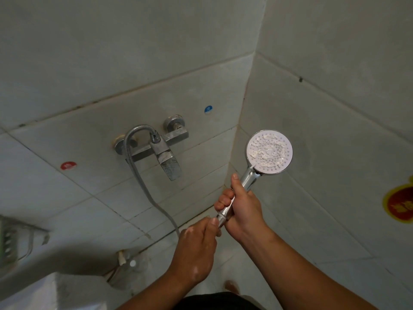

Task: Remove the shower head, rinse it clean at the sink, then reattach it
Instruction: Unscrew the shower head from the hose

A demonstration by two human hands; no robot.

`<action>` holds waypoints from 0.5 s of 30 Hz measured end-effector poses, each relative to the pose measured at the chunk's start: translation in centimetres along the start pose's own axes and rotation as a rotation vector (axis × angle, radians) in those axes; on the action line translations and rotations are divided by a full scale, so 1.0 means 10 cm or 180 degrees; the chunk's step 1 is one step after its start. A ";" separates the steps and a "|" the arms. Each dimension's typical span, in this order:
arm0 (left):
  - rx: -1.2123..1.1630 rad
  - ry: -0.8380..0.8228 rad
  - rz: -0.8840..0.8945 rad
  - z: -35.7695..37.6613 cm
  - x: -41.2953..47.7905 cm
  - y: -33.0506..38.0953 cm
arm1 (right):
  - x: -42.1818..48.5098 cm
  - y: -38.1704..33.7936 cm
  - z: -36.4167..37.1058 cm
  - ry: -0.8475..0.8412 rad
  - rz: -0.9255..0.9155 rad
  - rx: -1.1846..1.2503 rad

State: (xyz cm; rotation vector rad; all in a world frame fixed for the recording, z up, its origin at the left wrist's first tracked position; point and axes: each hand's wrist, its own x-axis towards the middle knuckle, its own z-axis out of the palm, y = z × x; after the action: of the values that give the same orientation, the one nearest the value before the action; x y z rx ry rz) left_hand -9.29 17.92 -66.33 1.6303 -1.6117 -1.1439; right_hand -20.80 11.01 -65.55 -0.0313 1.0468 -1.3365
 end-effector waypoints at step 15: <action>0.0171 -0.0045 0.0091 -0.05 0.06 -0.04 | 0.03 -0.01 0.05 -0.0063 -0.0052 -0.0087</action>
State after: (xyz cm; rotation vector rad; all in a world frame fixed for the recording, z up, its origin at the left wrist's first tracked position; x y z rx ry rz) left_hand -8.70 17.28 -66.58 1.6309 -1.6828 -1.1087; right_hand -20.58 10.49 -65.39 -0.0736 1.0500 -1.3342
